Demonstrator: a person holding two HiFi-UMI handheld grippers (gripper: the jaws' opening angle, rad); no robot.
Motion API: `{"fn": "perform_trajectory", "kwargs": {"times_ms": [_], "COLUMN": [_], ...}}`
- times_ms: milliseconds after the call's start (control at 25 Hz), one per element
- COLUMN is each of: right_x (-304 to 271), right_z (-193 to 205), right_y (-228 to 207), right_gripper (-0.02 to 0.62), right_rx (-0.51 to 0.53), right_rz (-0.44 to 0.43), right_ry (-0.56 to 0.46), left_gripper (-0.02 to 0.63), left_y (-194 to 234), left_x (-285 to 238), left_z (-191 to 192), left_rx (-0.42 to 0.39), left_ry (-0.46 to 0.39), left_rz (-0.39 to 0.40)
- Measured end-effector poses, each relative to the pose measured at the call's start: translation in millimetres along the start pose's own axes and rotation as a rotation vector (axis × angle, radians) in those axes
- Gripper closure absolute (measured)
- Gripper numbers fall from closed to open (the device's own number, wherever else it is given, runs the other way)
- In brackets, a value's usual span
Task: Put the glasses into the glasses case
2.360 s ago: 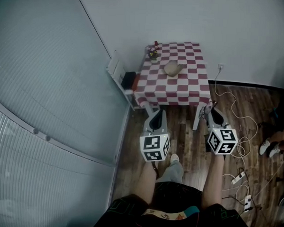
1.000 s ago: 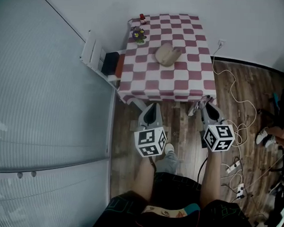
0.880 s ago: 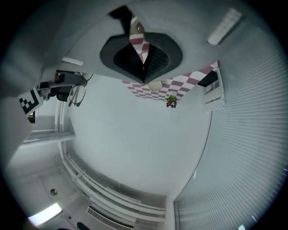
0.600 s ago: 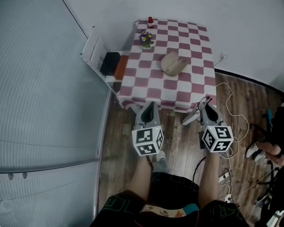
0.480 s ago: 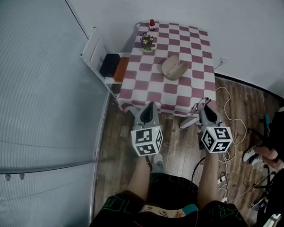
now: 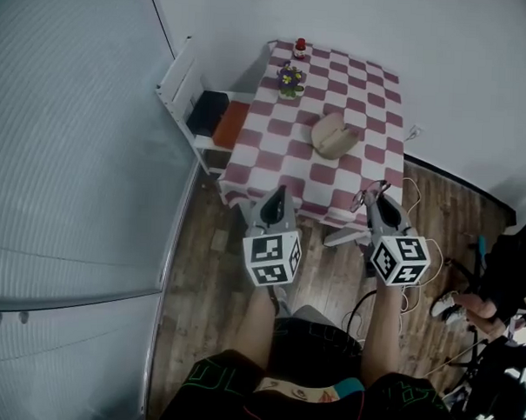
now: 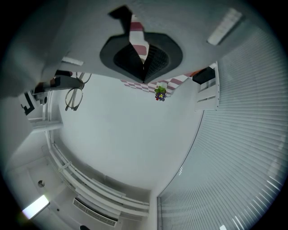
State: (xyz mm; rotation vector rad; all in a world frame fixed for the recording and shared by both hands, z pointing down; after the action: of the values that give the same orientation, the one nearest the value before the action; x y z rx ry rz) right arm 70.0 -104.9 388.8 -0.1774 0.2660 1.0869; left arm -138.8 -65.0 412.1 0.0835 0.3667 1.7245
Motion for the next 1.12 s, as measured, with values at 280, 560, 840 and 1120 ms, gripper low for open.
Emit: {"fn": "perform_trajectory", "kwargs": {"times_ms": [280,560,840,1120], "right_x": [-4,-5,-18,-34], "right_z": [-15,-30,-33,-29], "right_y": [7,3,4,9], "right_gripper": [0.578,0.578,0.578,0.578], "right_rx": [0.024,0.064,0.052,0.032], "right_rz": [-0.007,0.015,0.004,-0.043], "right_ry": [-0.024,-0.038,-0.056,-0.049], "left_gripper": [0.597,0.597,0.597,0.597], "left_y": [1,14,16,24], "left_x": [0,0,-2,4], "left_z": [-12,-16,-16,-17], "left_rx": [-0.008,0.022,-0.008,-0.025], "left_ry": [-0.028,-0.045,-0.049,-0.036], "left_rz": [0.014,0.0,-0.009,-0.055]}}
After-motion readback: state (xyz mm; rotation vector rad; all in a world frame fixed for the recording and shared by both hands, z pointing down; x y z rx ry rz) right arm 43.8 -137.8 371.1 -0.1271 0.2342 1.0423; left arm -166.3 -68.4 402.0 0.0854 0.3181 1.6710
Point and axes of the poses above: the fingertips, and each gripper's own axes: x backward along the fingers, y to its left, z out of its underside, the point moved 2 cm from there along x, backward along the fingers, and after that the axes turned 6 degrees about z, right-handed, at the moved point
